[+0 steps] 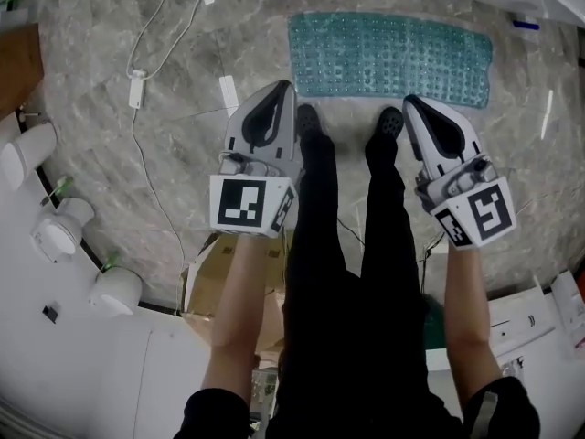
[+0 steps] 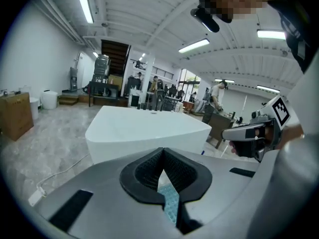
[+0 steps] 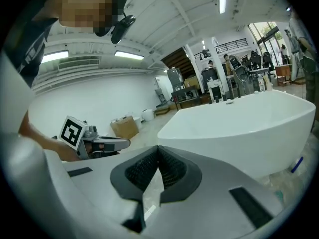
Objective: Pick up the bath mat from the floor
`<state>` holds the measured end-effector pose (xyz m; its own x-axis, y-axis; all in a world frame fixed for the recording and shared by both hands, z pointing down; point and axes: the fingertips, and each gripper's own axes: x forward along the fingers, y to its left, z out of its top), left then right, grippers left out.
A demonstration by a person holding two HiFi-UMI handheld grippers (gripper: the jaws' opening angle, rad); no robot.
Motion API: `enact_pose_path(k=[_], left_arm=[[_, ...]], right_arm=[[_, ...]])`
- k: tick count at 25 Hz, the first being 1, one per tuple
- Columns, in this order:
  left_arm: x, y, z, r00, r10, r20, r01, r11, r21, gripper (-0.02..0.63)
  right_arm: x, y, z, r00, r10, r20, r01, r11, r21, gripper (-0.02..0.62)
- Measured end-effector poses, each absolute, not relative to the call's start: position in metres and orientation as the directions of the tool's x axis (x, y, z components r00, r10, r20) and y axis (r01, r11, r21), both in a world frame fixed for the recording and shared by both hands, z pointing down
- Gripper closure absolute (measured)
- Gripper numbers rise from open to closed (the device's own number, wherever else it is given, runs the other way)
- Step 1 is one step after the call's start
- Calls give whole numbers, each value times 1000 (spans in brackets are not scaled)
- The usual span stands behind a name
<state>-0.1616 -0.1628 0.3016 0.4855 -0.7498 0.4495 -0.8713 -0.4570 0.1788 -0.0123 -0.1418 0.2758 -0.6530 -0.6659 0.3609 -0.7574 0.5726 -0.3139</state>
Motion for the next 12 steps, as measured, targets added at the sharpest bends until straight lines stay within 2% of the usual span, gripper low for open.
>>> enact_pose_path(k=[12], left_arm=[[-191,-172,479,450,-718,530,-891,-396,221,595]], right_arm=[[-46,-164,413,-657,-658,368,-754,560,-344,583]])
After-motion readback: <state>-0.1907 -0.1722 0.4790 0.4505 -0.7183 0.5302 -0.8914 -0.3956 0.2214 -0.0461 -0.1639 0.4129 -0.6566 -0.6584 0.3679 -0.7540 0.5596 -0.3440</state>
